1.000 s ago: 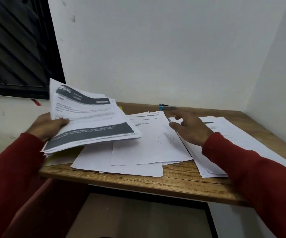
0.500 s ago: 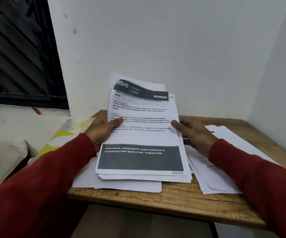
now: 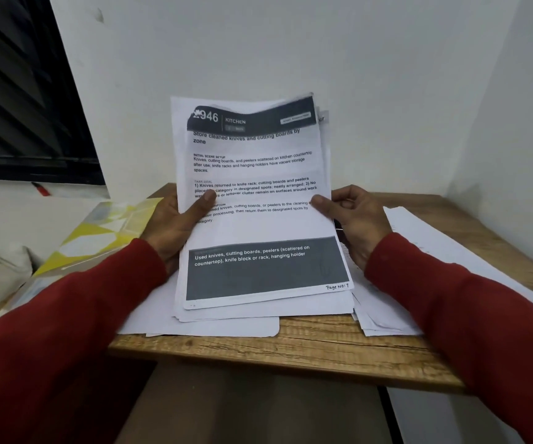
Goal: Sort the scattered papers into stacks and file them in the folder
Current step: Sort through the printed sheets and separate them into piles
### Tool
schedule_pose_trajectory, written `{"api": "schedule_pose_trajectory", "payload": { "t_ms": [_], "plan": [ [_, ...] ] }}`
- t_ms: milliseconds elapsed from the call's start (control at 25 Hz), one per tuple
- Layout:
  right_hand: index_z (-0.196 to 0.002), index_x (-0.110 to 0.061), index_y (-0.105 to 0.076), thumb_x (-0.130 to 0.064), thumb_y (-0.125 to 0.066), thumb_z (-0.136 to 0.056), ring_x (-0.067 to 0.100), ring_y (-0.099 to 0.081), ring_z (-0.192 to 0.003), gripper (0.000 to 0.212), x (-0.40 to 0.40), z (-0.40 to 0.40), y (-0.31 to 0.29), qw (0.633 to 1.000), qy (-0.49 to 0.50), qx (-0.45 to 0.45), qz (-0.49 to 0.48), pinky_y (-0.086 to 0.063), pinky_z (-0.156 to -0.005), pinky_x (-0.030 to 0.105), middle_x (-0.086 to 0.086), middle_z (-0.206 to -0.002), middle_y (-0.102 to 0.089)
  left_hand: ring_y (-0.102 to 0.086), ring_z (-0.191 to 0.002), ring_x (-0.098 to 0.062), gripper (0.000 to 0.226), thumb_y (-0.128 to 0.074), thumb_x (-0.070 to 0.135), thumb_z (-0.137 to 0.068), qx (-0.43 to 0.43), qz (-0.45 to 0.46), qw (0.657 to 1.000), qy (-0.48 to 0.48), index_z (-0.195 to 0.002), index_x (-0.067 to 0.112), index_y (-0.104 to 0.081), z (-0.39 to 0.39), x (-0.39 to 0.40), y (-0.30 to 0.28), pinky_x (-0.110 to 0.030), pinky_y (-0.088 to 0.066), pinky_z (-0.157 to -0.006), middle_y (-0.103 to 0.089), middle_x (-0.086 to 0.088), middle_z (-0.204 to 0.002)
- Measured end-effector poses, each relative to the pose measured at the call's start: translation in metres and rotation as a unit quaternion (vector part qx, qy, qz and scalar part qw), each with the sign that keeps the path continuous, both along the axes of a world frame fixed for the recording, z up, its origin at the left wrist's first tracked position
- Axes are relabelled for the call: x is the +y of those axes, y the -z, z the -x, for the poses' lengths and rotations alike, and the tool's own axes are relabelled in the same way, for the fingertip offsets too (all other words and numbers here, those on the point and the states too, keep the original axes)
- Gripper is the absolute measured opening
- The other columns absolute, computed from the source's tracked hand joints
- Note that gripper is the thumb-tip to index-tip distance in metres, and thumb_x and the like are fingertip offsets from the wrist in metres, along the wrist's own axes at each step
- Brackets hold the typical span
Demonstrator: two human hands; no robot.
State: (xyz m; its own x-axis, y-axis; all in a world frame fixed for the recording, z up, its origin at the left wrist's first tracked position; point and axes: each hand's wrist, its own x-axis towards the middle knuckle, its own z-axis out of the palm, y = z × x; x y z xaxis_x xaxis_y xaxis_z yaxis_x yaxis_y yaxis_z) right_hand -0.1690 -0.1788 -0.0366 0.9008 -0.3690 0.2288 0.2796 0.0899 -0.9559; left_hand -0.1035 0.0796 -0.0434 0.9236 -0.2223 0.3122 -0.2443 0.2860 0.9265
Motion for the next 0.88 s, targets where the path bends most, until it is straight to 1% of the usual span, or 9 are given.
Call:
{"api": "schedule_pose_trajectory", "payload": {
  "t_ms": [120, 240, 360, 520, 640, 720, 800, 840, 880],
  "plan": [
    [-0.087, -0.013, -0.057, -0.013, -0.081, -0.08, 0.016, -0.064, -0.06, 0.025, -0.0006, 0.002, -0.0011, 1.0, 0.009, -0.011, 0.013, -0.05, -0.05, 0.025, 0.014, -0.086, -0.068, -0.071, -0.101, -0.027, 0.015, -0.064, 0.018, -0.092, -0.006, 0.007, 1.0, -0.007, -0.102, 0.021, -0.074, -0.0012, 0.0011, 0.0016, -0.041, -0.059, -0.086, -0.074, -0.007, -0.112],
    [-0.083, -0.014, -0.058, -0.014, -0.082, -0.079, 0.016, -0.062, -0.06, 0.024, 0.0017, 0.0036, -0.0043, 0.999, 0.017, -0.029, 0.022, -0.048, -0.049, 0.024, 0.012, -0.082, -0.067, -0.072, -0.1, -0.025, 0.022, -0.063, 0.016, -0.092, -0.022, 0.017, 1.0, -0.003, -0.114, 0.017, -0.066, -0.0013, 0.0009, 0.0021, -0.038, -0.06, -0.083, -0.074, -0.007, -0.114],
    [-0.083, -0.012, -0.059, -0.013, -0.082, -0.079, 0.018, -0.062, -0.061, 0.023, 0.0022, 0.0056, -0.0067, 0.998, 0.031, -0.047, 0.019, -0.048, -0.049, 0.023, 0.014, -0.082, -0.067, -0.071, -0.1, -0.025, 0.024, -0.061, 0.014, -0.094, -0.026, 0.027, 0.999, 0.004, -0.117, 0.016, -0.065, -0.0009, 0.0, 0.001, -0.038, -0.06, -0.084, -0.073, -0.008, -0.116],
    [-0.074, -0.011, -0.063, -0.013, -0.079, -0.082, 0.019, -0.063, -0.063, 0.018, 0.0007, 0.0065, -0.007, 0.997, 0.041, -0.059, 0.021, -0.053, -0.06, 0.028, 0.013, -0.076, -0.069, -0.072, -0.1, -0.024, 0.029, -0.062, 0.02, -0.09, -0.023, 0.03, 0.999, 0.012, -0.118, 0.015, -0.065, 0.0011, -0.0012, 0.0004, -0.036, -0.06, -0.082, -0.072, -0.008, -0.117],
    [-0.075, -0.01, -0.066, -0.015, -0.076, -0.086, 0.022, -0.059, -0.068, 0.016, -0.0004, 0.0053, -0.0061, 0.996, 0.044, -0.066, 0.038, -0.051, -0.067, 0.031, 0.015, -0.078, -0.066, -0.073, -0.098, -0.022, 0.032, -0.061, 0.025, -0.089, -0.02, 0.024, 0.999, 0.023, -0.119, 0.016, -0.064, 0.0025, 0.0008, -0.0016, -0.034, -0.06, -0.077, -0.073, -0.006, -0.115],
    [-0.077, -0.008, -0.068, -0.018, -0.072, -0.09, 0.02, -0.057, -0.068, 0.016, -0.0025, 0.0053, -0.0056, 0.995, 0.039, -0.075, 0.049, -0.049, -0.065, 0.029, 0.014, -0.079, -0.065, -0.074, -0.093, -0.021, 0.031, -0.061, 0.026, -0.09, -0.007, 0.011, 0.999, 0.032, -0.119, 0.017, -0.064, 0.0034, 0.001, -0.0023, -0.034, -0.061, -0.072, -0.074, -0.006, -0.112],
    [-0.078, -0.008, -0.067, -0.019, -0.07, -0.091, 0.014, -0.056, -0.061, 0.017, -0.0022, 0.0072, -0.0053, 0.995, 0.035, -0.073, 0.065, -0.046, -0.056, 0.022, 0.009, -0.075, -0.065, -0.074, -0.087, -0.021, 0.022, -0.059, 0.021, -0.093, 0.009, 0.002, 0.999, 0.04, -0.113, 0.017, -0.067, 0.0045, 0.0004, -0.0023, -0.035, -0.061, -0.069, -0.075, -0.006, -0.107],
    [-0.078, -0.009, -0.066, -0.02, -0.07, -0.091, 0.012, -0.055, -0.059, 0.018, -0.0019, 0.0069, -0.0046, 0.995, 0.028, -0.063, 0.074, -0.045, -0.053, 0.02, 0.008, -0.075, -0.064, -0.074, -0.085, -0.021, 0.019, -0.059, 0.018, -0.094, 0.015, -0.001, 0.999, 0.04, -0.111, 0.017, -0.067, 0.004, 0.0009, -0.0018, -0.035, -0.062, -0.069, -0.076, -0.006, -0.106],
    [-0.079, -0.01, -0.066, -0.022, -0.07, -0.091, 0.012, -0.055, -0.059, 0.018, -0.0022, 0.0062, -0.0043, 0.995, 0.017, -0.046, 0.081, -0.045, -0.053, 0.021, 0.008, -0.075, -0.064, -0.074, -0.085, -0.021, 0.019, -0.059, 0.016, -0.094, 0.02, -0.004, 0.999, 0.038, -0.111, 0.016, -0.068, 0.0021, 0.0019, -0.0009, -0.036, -0.062, -0.069, -0.076, -0.007, -0.106]
  ]
}}
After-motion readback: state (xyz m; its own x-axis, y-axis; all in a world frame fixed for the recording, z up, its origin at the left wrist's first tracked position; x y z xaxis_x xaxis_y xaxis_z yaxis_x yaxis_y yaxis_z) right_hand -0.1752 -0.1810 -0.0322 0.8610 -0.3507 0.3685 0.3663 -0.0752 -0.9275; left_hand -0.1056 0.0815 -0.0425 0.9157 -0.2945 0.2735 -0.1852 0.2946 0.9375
